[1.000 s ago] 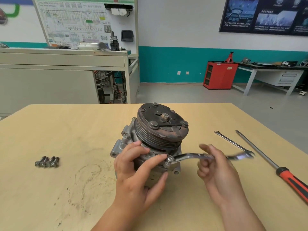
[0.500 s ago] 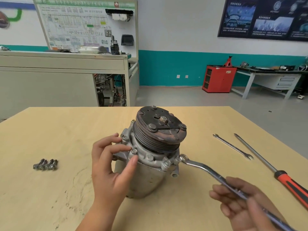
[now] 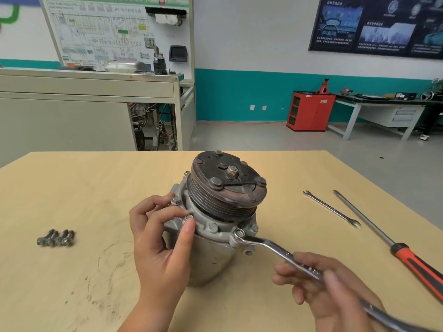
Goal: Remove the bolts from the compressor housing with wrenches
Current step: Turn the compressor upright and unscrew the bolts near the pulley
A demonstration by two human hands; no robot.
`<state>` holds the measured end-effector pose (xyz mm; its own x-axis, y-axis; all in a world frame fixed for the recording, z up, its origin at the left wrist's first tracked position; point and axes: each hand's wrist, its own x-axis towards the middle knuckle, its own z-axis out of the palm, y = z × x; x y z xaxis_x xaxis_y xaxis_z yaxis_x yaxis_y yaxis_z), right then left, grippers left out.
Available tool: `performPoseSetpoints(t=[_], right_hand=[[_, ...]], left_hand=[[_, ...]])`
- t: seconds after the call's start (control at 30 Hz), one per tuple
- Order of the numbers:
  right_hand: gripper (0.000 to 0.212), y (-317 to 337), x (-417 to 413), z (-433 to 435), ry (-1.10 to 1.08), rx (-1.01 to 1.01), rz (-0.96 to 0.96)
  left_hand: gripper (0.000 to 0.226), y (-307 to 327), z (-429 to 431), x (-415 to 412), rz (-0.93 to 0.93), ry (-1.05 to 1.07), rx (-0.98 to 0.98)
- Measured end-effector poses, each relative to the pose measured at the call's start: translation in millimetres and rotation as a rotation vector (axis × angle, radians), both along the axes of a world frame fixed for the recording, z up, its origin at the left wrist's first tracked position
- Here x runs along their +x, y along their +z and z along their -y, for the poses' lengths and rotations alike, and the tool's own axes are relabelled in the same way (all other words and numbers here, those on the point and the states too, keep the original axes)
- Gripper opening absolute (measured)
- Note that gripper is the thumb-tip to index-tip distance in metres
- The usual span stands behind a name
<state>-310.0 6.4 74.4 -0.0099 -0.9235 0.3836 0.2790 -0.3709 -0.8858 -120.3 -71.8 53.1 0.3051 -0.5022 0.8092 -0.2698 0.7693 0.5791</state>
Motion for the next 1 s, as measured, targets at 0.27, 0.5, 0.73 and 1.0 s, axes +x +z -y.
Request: performPoseSetpoints(t=[0.27, 0.5, 0.73, 1.0], right_hand=[[0.028, 29.0, -16.5, 80.7, 0.018, 0.338, 0.21], [0.023, -7.5, -30.8, 53.7, 0.492, 0.061, 0.724], [0.053, -17.1, -32.3, -2.1, 0.203, 0.182, 0.021], [0.076, 10.6, -28.5, -17.5, 0.208, 0.362, -0.133]], left_hand=[[0.018, 2.7, 0.0, 3.4, 0.041, -0.007, -0.017], [0.019, 20.6, 5.5, 31.9, 0.147, -0.249, 0.104], [0.008, 58.4, 39.6, 56.5, 0.248, -0.593, 0.316], [0.007, 26.5, 50.8, 54.8, 0.028, -0.602, 0.236]])
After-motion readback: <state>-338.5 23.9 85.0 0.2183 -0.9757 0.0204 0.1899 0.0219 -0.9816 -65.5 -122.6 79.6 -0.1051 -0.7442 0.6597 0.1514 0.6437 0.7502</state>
